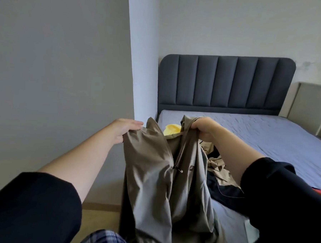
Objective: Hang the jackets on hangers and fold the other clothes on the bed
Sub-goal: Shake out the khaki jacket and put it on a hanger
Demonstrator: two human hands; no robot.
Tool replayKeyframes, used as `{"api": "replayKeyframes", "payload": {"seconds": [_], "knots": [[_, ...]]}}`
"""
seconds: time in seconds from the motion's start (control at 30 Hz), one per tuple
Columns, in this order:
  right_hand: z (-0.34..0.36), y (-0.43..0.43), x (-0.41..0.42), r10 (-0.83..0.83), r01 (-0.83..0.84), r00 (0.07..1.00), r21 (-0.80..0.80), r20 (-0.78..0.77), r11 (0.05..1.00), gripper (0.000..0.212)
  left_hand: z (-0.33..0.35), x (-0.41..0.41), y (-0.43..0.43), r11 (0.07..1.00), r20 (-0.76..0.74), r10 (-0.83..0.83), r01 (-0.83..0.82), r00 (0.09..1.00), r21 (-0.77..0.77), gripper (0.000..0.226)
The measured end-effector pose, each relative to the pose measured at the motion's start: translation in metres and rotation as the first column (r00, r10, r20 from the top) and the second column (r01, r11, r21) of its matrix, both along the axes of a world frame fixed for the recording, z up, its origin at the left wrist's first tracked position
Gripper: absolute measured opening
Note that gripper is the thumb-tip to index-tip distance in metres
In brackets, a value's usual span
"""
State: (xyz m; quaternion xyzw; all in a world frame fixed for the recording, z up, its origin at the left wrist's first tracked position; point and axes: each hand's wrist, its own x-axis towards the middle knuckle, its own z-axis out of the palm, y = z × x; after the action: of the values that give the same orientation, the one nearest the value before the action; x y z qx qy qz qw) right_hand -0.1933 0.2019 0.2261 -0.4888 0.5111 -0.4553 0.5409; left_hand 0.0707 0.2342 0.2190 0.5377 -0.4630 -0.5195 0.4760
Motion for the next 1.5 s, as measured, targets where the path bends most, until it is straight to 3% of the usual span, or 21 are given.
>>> {"api": "replayKeyframes", "payload": {"seconds": [0.13,0.23,0.33,0.4,0.47,0.57,0.63,0.7,0.77,0.8,0.83,0.9,1.03,1.1,1.2,1.27,1.3,1.37,1.43,1.47,1.5], "knots": [[0.038,-0.009,-0.007,-0.166,0.155,0.985,-0.178,-0.051,0.972,0.017,0.049,-0.011,0.001,0.987,0.325,0.003,0.049,0.946,-0.152,0.033],[0.097,-0.012,-0.011,-0.239,0.227,0.971,-0.326,0.004,0.918,0.030,0.116,-0.018,-0.001,0.918,0.482,0.195,0.013,0.854,-0.395,0.031],[0.165,-0.006,-0.010,-0.270,0.285,0.957,-0.532,0.109,0.797,0.028,0.184,-0.025,0.006,0.688,0.397,0.527,-0.103,0.751,-0.718,0.029],[0.201,0.001,-0.005,-0.259,0.279,0.958,-0.627,0.126,0.727,0.030,0.217,-0.024,0.010,0.554,0.283,0.621,-0.154,0.731,-0.818,0.027],[0.224,0.004,0.001,-0.310,0.233,0.951,-0.681,0.010,0.694,0.030,0.235,-0.018,0.013,0.567,0.355,0.660,-0.130,0.662,-0.813,0.029],[0.240,0.008,0.013,-0.367,0.133,0.914,-0.722,-0.176,0.678,0.023,0.242,-0.004,0.019,0.734,0.590,0.572,-0.034,0.570,-0.679,0.040],[0.245,0.012,0.024,-0.317,0.113,0.938,-0.744,-0.138,0.659,0.026,0.244,0.001,0.024,0.749,0.570,0.551,-0.060,0.610,-0.660,0.045],[0.249,0.015,0.033,-0.221,0.139,0.975,-0.767,-0.003,0.626,0.029,0.250,0.006,0.027,0.692,0.294,0.534,-0.211,0.793,-0.690,0.047],[0.253,0.011,0.036,-0.196,0.164,0.979,-0.758,0.048,0.631,0.024,0.255,0.016,0.033,0.731,-0.066,0.323,-0.293,0.944,-0.616,0.035],[0.253,0.010,0.038,-0.223,0.159,0.975,-0.750,0.016,0.642,0.024,0.254,0.022,0.036,0.772,-0.150,0.192,-0.243,0.970,-0.587,0.026],[0.252,0.008,0.039,-0.264,0.143,0.964,-0.749,-0.044,0.647,0.025,0.251,0.029,0.038,0.810,-0.129,0.098,-0.154,0.987,-0.566,0.023],[0.248,0.004,0.044,-0.344,0.114,0.926,-0.756,-0.153,0.644,0.031,0.243,0.044,0.040,0.860,0.121,0.016,0.048,0.993,-0.508,0.032],[0.239,-0.001,0.061,-0.409,0.143,0.897,-0.764,-0.169,0.629,0.031,0.232,0.069,0.041,0.907,0.647,0.025,0.255,0.762,-0.336,0.061],[0.236,-0.004,0.074,-0.366,0.113,0.916,-0.770,-0.164,0.628,0.032,0.234,0.081,0.042,0.943,0.859,0.074,0.245,0.506,-0.226,0.079],[0.234,-0.005,0.106,-0.270,0.049,0.949,-0.775,-0.160,0.630,0.035,0.235,0.096,0.041,0.968,0.969,0.199,0.126,0.149,-0.218,0.082],[0.237,-0.003,0.133,-0.231,0.045,0.965,-0.795,-0.122,0.605,0.037,0.240,0.110,0.047,0.920,0.924,0.381,0.105,-0.006,-0.379,0.052],[0.241,0.000,0.146,-0.242,0.074,0.966,-0.811,-0.085,0.580,0.037,0.243,0.119,0.051,0.857,0.863,0.505,0.126,-0.013,-0.500,0.041],[0.255,0.005,0.170,-0.267,0.179,0.963,-0.837,0.041,0.516,0.035,0.253,0.137,0.061,0.646,0.659,0.749,0.148,0.067,-0.749,0.050],[0.273,0.011,0.191,-0.214,0.260,0.960,-0.848,0.178,0.462,0.032,0.265,0.156,0.071,0.369,0.381,0.917,0.109,0.120,-0.923,0.063],[0.281,0.013,0.200,-0.194,0.262,0.962,-0.860,0.194,0.439,0.026,0.270,0.166,0.074,0.307,0.313,0.945,0.070,0.095,-0.949,0.066],[0.286,0.012,0.210,-0.206,0.222,0.968,-0.869,0.142,0.442,0.016,0.274,0.176,0.079,0.342,0.343,0.939,0.031,0.026,-0.939,0.066]]}}
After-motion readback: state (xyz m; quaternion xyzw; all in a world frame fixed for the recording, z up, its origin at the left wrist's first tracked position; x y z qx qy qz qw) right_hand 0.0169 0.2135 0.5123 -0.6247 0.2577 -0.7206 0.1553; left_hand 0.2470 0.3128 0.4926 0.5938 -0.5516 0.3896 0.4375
